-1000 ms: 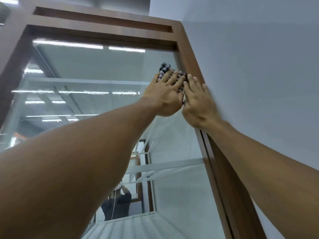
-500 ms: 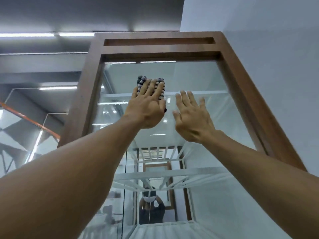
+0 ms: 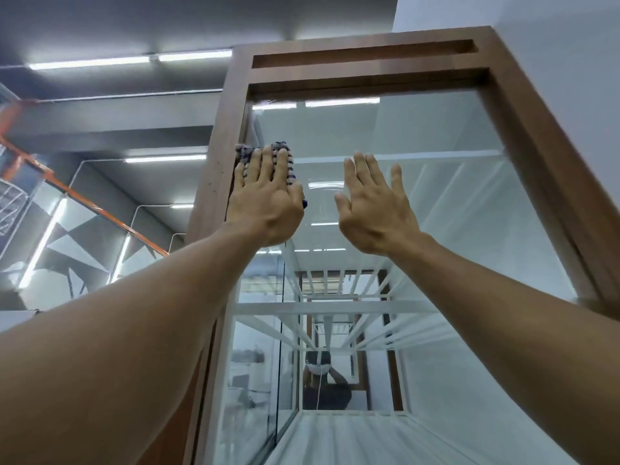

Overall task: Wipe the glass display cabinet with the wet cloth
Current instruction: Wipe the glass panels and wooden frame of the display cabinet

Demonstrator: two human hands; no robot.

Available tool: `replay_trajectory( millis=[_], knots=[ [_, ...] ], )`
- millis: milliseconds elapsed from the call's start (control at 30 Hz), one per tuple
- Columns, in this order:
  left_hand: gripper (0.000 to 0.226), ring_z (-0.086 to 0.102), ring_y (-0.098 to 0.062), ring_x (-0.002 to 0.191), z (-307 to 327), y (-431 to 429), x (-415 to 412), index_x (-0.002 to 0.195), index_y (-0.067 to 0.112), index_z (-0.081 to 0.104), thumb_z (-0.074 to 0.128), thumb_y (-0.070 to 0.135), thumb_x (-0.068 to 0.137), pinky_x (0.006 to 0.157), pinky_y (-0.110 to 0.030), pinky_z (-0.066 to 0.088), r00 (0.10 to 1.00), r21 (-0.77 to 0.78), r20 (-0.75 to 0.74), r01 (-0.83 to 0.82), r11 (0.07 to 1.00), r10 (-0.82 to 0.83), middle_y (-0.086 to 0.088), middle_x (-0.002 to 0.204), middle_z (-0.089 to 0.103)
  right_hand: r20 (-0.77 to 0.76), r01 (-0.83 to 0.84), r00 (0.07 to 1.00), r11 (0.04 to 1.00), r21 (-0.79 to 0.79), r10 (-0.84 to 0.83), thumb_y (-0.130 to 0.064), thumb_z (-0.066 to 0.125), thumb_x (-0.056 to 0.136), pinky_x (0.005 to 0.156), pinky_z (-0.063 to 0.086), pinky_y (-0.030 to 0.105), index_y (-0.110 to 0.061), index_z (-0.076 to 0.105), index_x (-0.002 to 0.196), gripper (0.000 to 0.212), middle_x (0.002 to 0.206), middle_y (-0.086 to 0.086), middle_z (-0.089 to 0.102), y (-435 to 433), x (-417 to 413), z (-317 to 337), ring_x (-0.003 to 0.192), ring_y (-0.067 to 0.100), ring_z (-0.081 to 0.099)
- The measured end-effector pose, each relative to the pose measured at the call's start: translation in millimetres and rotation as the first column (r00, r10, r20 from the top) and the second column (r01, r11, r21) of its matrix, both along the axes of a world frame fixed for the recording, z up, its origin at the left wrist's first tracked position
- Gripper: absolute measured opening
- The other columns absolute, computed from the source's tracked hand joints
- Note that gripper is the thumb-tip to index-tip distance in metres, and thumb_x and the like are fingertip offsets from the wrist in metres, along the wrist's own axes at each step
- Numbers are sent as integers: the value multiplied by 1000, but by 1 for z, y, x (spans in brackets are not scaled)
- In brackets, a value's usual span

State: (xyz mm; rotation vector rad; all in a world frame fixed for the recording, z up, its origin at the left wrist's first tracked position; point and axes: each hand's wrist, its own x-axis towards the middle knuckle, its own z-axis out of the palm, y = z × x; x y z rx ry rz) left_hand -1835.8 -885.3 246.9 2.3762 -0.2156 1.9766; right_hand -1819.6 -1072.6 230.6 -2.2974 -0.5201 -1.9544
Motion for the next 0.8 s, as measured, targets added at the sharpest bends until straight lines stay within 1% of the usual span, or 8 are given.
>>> replay_trajectory(
  millis=[100, 200, 267, 433, 533, 600, 733, 800],
  knots=[
    [68, -20, -16, 157, -30, -15, 1, 164, 20, -11, 13, 46, 106, 127, -40, -16, 1000, 37, 13, 23, 999, -24, -2, 172, -17, -4, -14, 1000, 1000, -22, 13, -41, 18, 109, 127, -11, 48, -12, -4, 163, 65, 171, 5, -11, -5, -1, -5, 158, 18, -14],
    [71, -21, -14, 157, -48, -42, 0, 164, 23, -9, 9, 49, 100, 128, -40, -16, 999, 228, 15, 26, 973, -31, 0, 172, -17, 14, -5, 1000, 999, -52, 6, -39, 17, 109, 128, -9, 45, -15, -2, 163, 62, 172, 3, -10, -22, -1, -9, 158, 17, -13],
    [67, -20, -14, 157, -38, -65, 2, 164, 24, -7, 12, 47, 104, 128, -40, -15, 999, 304, 9, 33, 952, -37, -1, 172, -15, 25, -2, 1000, 1000, 2, 2, -39, 17, 109, 128, -8, 45, -16, 0, 163, 61, 172, 4, -8, -45, 0, -10, 158, 17, -12],
    [66, -15, -20, 159, 8, -143, 6, 165, 18, -5, 18, 42, 108, 129, -45, -11, 999, 169, 9, 49, 984, -51, -6, 173, -11, -15, 84, 996, 987, 137, -83, -40, 18, 109, 128, -6, 47, -17, 1, 163, 61, 172, 7, -7, -117, -1, -16, 158, 21, -10],
    [65, -16, -19, 159, -7, -187, 8, 165, 20, -4, 17, 42, 108, 129, -44, -11, 997, 389, -17, 78, 918, -78, -5, 173, -11, -1, 257, 965, 936, 240, -264, -44, 13, 105, 127, -7, 55, -13, 7, 163, 67, 171, 13, -1, -167, -3, -23, 159, 26, -8],
    [64, -15, -16, 159, -11, -196, 9, 166, 22, -3, 17, 43, 109, 129, -42, -12, 997, 511, -21, 75, 856, -74, -1, 173, -10, -34, 327, 943, 905, 274, -330, -44, 14, 104, 125, -8, 60, -11, 7, 163, 68, 172, 10, -1, -192, -5, -31, 158, 27, -9],
    [65, -12, -19, 159, 21, -224, 14, 166, 21, -1, 16, 42, 107, 129, -44, -10, 998, 373, 30, 34, 927, -49, -4, 174, -7, -29, 273, 962, 938, 215, -273, -41, 19, 107, 127, -5, 55, -6, 4, 162, 67, 172, 8, -4, -206, -6, -47, 158, 26, -10],
    [65, -12, -21, 160, 31, -256, 16, 166, 19, -1, 16, 42, 107, 129, -46, -8, 999, 357, 17, 40, 933, -50, -6, 174, -7, -17, 243, 969, 948, 207, -245, -38, 21, 108, 128, -5, 52, -6, 2, 162, 66, 172, 8, -5, -209, -5, -50, 158, 25, -10]
  ],
)
